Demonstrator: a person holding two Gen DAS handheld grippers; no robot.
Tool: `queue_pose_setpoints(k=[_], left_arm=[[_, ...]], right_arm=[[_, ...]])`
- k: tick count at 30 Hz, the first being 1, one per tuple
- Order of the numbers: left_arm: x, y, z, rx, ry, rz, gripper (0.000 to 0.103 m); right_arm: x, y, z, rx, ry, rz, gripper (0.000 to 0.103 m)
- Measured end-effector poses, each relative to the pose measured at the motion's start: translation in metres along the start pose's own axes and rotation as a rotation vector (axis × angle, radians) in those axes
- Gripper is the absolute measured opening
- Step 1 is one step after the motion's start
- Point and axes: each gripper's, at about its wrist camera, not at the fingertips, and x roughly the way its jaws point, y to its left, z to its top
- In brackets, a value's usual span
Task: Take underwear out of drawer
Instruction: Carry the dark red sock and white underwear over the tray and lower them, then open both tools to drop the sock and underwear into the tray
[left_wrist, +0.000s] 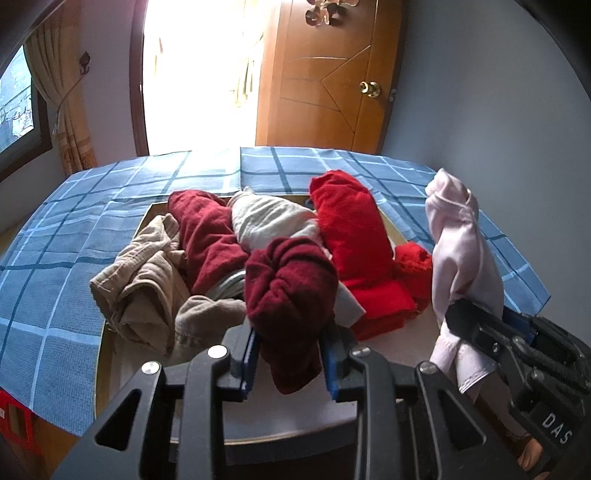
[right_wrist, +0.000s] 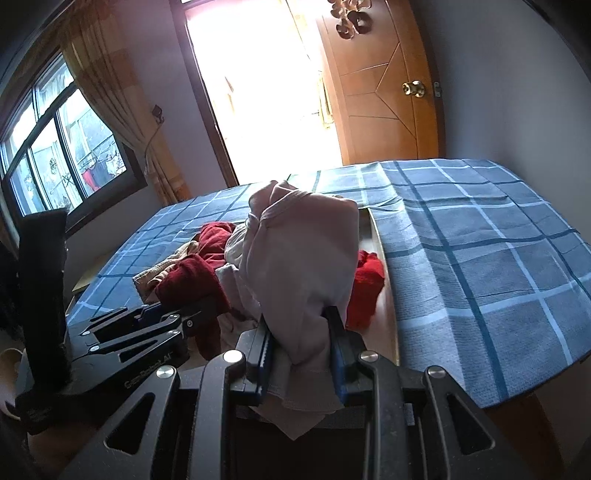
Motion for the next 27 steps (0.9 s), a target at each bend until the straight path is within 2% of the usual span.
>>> queue_pose_setpoints(k=[13, 27], left_arm=[[0.024, 0.009, 0.004, -0.010, 0.006, 0.019, 0.028], [0.047, 0.020, 0.011, -0.052, 0.005, 0.024, 0.029]], right_arm=[[0.035, 0.012, 0.003, -0.042, 0.035, -0.017, 0.029], [0.062, 0.027, 0.002, -0.102, 0.041, -0.073, 0.030]])
